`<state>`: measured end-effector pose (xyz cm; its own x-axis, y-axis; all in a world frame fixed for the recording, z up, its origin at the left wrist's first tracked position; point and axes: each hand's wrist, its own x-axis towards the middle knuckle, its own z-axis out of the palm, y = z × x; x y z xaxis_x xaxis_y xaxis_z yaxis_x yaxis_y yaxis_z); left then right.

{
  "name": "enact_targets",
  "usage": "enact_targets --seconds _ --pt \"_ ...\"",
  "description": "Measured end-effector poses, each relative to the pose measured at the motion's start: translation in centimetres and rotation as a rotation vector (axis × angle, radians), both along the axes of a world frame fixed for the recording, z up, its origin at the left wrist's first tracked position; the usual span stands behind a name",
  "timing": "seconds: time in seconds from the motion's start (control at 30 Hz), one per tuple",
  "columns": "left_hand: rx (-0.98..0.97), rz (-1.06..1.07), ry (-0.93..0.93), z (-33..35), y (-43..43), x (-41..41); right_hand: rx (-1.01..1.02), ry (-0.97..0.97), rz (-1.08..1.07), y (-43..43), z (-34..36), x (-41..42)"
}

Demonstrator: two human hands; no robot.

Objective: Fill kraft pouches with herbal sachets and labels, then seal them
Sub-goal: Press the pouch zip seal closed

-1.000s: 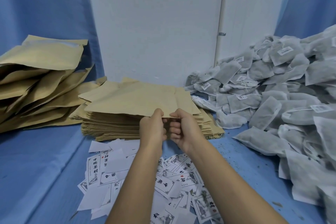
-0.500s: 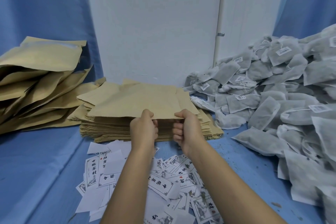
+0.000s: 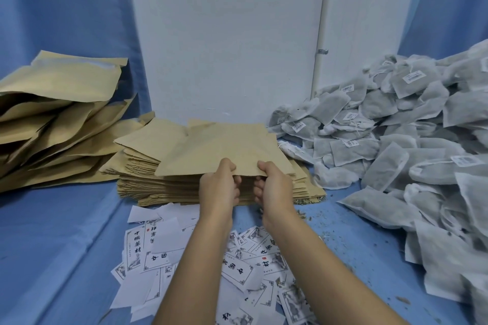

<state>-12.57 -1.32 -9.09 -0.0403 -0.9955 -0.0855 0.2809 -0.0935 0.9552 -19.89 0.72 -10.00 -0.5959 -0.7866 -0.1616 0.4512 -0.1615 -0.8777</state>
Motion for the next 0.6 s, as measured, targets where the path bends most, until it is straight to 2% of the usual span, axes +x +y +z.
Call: enact_targets --seconds 0.13,0.3,0.43,0.6 --pt "0.017 0.103 0.024 -0.1 -0.7 0.8 0.001 -0.018 -0.037 -0.1 0.1 -0.7" --pt "0.000 0.036 -0.023 -0.3 -0.9 0.7 0.021 -0.040 -0.069 -0.1 0.1 -1.3" --pt "-0.001 0.238 -0.002 -0.3 -1.4 2.2 0.055 -0.042 -0.123 0.1 0.4 -2.6" --pt "-0.039 0.239 -0.081 -0.4 -1.5 2.7 0.085 -0.040 -0.113 0.1 0.3 -2.7"
